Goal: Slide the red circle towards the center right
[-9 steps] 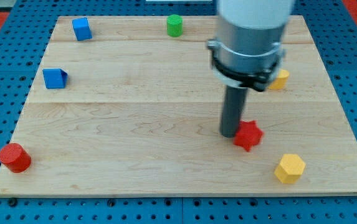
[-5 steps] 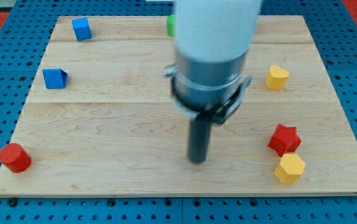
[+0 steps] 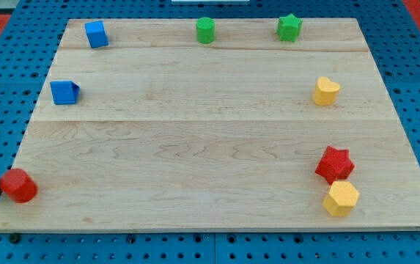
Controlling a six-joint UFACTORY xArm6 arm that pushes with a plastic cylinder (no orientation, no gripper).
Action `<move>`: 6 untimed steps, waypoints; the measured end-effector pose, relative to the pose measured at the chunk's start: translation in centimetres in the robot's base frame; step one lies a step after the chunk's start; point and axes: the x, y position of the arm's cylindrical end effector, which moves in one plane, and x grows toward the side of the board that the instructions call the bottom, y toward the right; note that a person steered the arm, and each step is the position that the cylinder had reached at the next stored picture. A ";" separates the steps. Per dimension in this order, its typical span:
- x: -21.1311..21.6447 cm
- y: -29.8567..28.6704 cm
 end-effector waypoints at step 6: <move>-2.9 29.3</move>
